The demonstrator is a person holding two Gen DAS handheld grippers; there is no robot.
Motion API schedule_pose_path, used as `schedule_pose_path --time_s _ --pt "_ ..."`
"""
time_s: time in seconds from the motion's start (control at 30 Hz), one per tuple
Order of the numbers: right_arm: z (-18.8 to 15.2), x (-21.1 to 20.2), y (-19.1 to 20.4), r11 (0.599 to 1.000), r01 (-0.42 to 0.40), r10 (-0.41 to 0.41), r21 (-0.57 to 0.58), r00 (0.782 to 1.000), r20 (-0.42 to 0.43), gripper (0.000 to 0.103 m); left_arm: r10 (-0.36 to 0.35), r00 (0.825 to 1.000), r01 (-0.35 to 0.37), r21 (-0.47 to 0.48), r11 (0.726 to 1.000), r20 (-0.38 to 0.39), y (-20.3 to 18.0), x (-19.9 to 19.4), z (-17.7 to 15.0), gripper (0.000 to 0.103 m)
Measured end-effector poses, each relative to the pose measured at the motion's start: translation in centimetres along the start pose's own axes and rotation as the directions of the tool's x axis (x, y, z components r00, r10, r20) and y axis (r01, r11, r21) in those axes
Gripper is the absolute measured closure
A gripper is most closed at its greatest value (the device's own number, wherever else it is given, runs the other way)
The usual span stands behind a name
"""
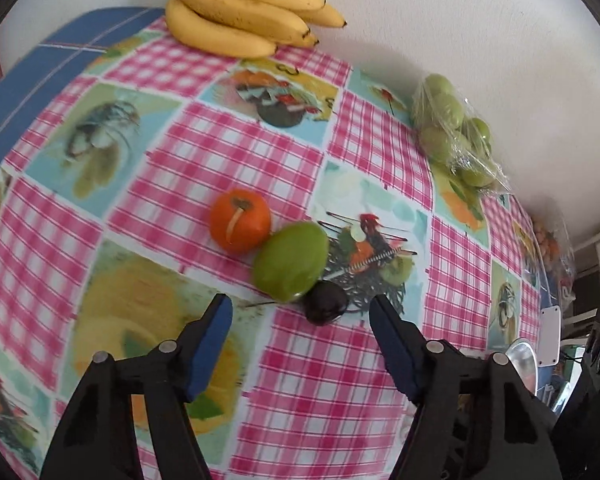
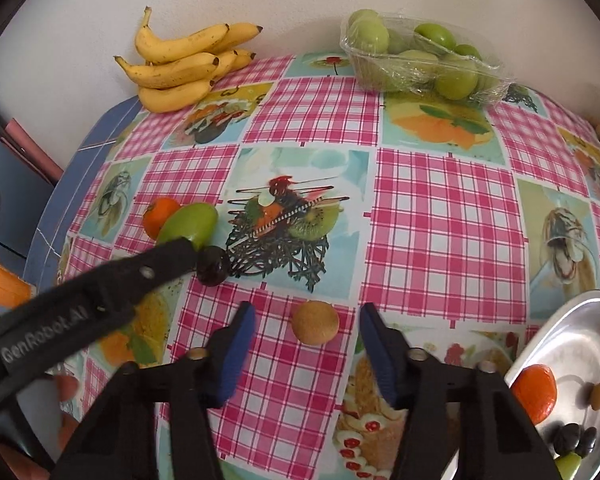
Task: Organize fruits
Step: 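Grasp the brown kiwi with the right tool while the left tool grasps a dark cherry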
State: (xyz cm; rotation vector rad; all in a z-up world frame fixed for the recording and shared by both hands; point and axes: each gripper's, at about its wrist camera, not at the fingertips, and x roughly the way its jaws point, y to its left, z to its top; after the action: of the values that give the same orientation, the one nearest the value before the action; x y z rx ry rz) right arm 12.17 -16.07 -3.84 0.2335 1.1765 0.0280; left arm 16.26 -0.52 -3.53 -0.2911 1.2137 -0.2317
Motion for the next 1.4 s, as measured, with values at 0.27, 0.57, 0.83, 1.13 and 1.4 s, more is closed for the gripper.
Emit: schedule_pose_path --time_s 0.27,0.57,0.83,1.13,1.4 --pt "0.3 0.9 -0.2 1.000 0.001 0.000 0.007 1.000 -0.023 0.064 0.010 1.000 -0.010 -0.008 1.000 -0.016 -1.0 1.3 0.2 0.050" --pt "0.3 1.4 -0.2 1.000 -0.001 0.001 0.010 0.999 -0.040 0.074 -0.004 0.999 0.002 -0.042 0.999 -0.047 -0.7 2.0 0.0 0.064" --pt "0.3 1.2 -0.1 1.000 -0.008 0.008 0.009 0.999 -0.041 0.075 -0.062 0.996 0.058 -0.061 0.996 -0.069 -1.0 2.6 -0.1 0.077" --pt "0.2 0.9 -0.4 1.000 -0.008 0.009 0.027 0.999 -0.040 0.075 -0.078 0.994 0.073 -0.055 0.996 -0.080 -1.3 2.7 0.3 0.079" --pt "-0.9 -0.6 -1.0 0.997 -0.020 0.022 0.069 0.999 -0.036 0.075 -0.075 0.994 0.072 -0.043 0.996 -0.073 -1.0 0.5 -0.7 0.079"
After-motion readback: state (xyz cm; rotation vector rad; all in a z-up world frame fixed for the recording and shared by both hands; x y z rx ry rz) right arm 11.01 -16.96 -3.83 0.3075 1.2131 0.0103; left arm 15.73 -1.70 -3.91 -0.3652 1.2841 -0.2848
